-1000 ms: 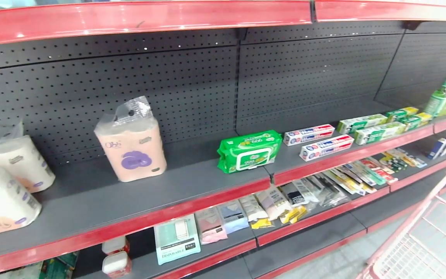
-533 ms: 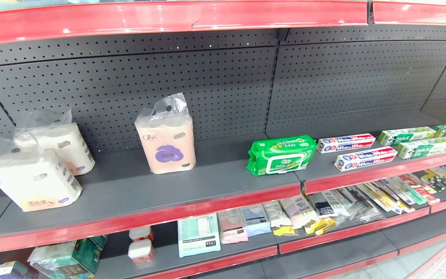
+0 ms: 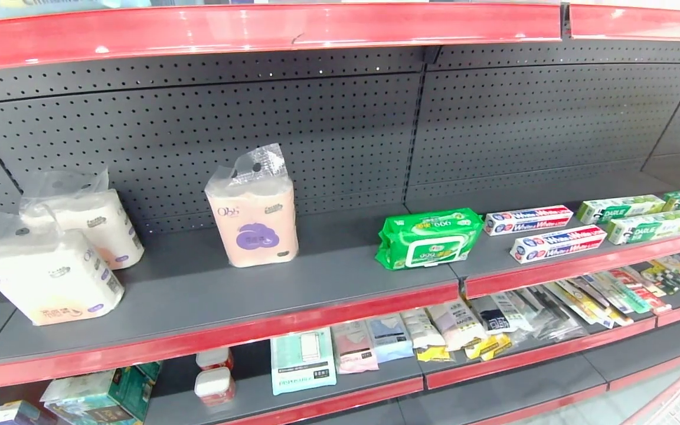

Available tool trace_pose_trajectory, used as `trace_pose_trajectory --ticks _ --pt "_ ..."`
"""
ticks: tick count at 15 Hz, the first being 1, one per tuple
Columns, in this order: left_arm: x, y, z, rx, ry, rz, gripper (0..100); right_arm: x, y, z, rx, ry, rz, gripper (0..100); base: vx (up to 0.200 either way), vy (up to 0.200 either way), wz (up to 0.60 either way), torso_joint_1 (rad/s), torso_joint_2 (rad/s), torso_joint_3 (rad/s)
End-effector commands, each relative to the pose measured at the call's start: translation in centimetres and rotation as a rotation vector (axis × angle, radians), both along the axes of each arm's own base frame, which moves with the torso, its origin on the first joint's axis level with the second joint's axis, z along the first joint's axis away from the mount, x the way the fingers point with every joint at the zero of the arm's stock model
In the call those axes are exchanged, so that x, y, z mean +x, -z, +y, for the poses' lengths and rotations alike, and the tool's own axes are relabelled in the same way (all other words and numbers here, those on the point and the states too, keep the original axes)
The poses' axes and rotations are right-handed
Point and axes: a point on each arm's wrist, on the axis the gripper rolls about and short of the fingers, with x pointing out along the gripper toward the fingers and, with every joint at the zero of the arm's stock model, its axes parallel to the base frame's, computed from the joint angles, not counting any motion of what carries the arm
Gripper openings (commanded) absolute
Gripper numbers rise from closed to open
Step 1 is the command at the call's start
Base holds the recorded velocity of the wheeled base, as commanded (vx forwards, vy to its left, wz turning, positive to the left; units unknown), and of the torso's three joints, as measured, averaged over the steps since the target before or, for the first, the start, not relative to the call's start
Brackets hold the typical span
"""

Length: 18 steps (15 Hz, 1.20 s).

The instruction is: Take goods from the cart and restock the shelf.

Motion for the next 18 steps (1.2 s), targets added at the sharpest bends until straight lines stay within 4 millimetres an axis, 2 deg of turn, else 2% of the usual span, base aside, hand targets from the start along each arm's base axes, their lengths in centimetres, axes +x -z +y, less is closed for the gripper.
trace_pose_trajectory --ticks 1,4,6,10,13,14,15,16,17,18 --pt "0.0 0.0 0.0 0.000 -0.001 0.001 100 -0.1 0.0 0.0 -0.001 0.001 -0.005 0 0.000 0.000 0.00 0.000 0.00 0.000" --pt "0.0 0.0 0.0 0.000 -0.001 0.001 100 -0.2 0.1 0.0 -0.002 0.001 -0.008 0 0.000 0.000 0.00 0.000 0.00 0.000" --pt "0.0 0.0 0.0 0.000 -0.001 0.001 100 -0.6 0.8 0.1 0.001 -0.003 -0.012 0 0.000 0.000 0.00 0.000 0.00 0.000" --pt "0.0 0.0 0.0 0.002 0.004 0.007 100 -1.2 1.9 0.3 0.028 -0.137 -0.030 0 0.000 0.000 0.00 0.000 0.00 0.000" --pt "0.0 0.0 0.0 0.006 0.007 0.001 100 -1.3 2.1 0.4 0.037 -0.141 -0.032 0 0.000 0.000 0.00 0.000 0.00 0.000" --pt "0.0 -0.1 -0.1 0.022 0.056 -0.003 100 -1.3 2.1 0.3 0.048 -0.141 -0.032 0 0.000 0.000 0.00 0.000 0.00 0.000" --pt "-0.3 -2.1 -0.3 0.034 0.135 -0.047 100 -1.2 2.1 0.3 0.050 -0.141 -0.029 0 0.000 0.000 0.00 0.000 0.00 0.000" --pt "0.6 -7.6 -0.3 0.014 0.157 -0.022 100 -1.2 2.1 0.3 0.050 -0.141 -0.028 0 0.000 0.000 0.00 0.000 0.00 0.000" --pt "2.3 -11.0 -0.3 -0.056 0.157 -0.004 100 -1.0 2.1 0.3 0.052 -0.139 -0.015 0 0.000 0.000 0.00 0.000 0.00 0.000" --pt "5.2 -13.3 -0.2 -0.098 0.118 0.024 100 -0.8 2.0 0.3 0.053 -0.131 -0.008 0 0.000 0.000 0.00 0.000 0.00 0.000"
